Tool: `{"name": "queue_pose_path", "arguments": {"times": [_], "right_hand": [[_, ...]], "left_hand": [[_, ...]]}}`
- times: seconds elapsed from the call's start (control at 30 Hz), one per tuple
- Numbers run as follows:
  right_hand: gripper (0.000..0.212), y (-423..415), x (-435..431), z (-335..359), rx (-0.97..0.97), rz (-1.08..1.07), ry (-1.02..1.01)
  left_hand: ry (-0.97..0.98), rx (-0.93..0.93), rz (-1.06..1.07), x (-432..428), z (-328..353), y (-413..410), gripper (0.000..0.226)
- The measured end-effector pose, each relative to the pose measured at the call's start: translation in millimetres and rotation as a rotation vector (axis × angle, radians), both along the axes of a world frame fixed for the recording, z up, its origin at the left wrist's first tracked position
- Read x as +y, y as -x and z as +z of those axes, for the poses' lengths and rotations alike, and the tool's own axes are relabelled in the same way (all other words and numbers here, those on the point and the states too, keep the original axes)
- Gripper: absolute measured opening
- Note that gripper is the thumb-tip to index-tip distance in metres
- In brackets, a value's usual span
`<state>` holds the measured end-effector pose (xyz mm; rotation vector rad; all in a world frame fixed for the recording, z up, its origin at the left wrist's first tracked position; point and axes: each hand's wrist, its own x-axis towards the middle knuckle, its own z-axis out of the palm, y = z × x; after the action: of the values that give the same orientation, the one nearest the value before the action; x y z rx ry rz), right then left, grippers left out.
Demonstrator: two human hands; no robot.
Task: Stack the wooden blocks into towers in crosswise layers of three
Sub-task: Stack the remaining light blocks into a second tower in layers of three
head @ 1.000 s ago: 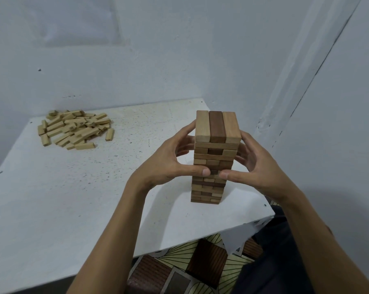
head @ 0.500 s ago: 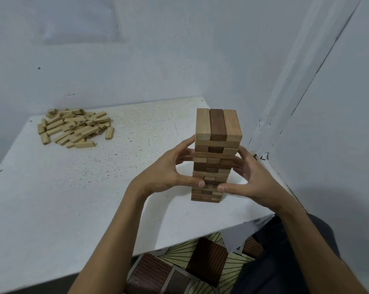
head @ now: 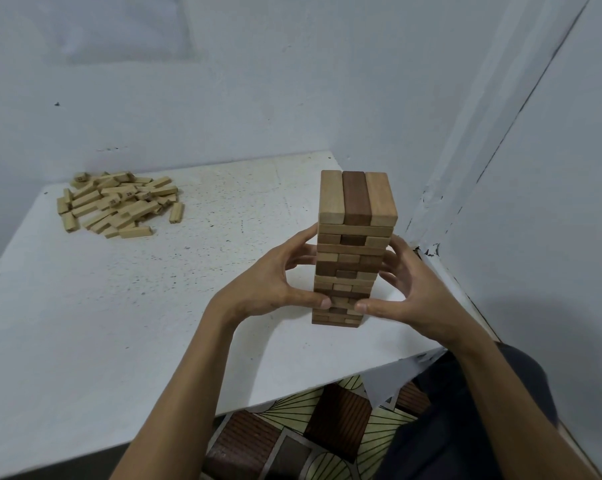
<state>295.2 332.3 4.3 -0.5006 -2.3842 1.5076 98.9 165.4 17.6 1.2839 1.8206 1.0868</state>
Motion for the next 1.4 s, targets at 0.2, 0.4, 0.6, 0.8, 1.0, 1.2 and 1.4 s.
{"name": "queue_pose_path", "arguments": {"times": [0.2,0.4,0.6,0.8,1.0,1.2,1.4], "right_hand": [[0.093,-0.5,0.4,-0.8,0.003,-0.017,-0.002],[0.093,0.6,1.1,-0.3,0.007,-0.013,0.000],[0.094,0.2,0.9,0.5,0.002,-0.012,0.003],[0.093,0.0,-0.6,0.2,0.005,-0.012,0.008],[0.093,0.5,-0.8,-0.2,0.003,-0.019,0.010],[0.093,-0.1,-0.7,-1.4,0.010,-0.021,0.015],[0.097,-0.2,-0.3,-2.5,-0.009,-0.018,0.017]], "left_hand": [[-0.010,0.002,0.004,0.3,0.3,-0.7,0.101],[-0.019,0.004,0.010,-0.2,-0.3,-1.0,0.098],[-0.025,0.011,0.016,-1.0,0.1,-1.4,0.095],[-0.020,0.025,0.028,-1.4,1.1,-2.3,0.096],[-0.027,0.024,0.041,-2.1,0.4,-2.8,0.103],[-0.032,0.028,0.042,-1.8,1.2,-3.3,0.104],[-0.022,0.036,0.037,-1.6,-2.2,-1.6,0.101]]}}
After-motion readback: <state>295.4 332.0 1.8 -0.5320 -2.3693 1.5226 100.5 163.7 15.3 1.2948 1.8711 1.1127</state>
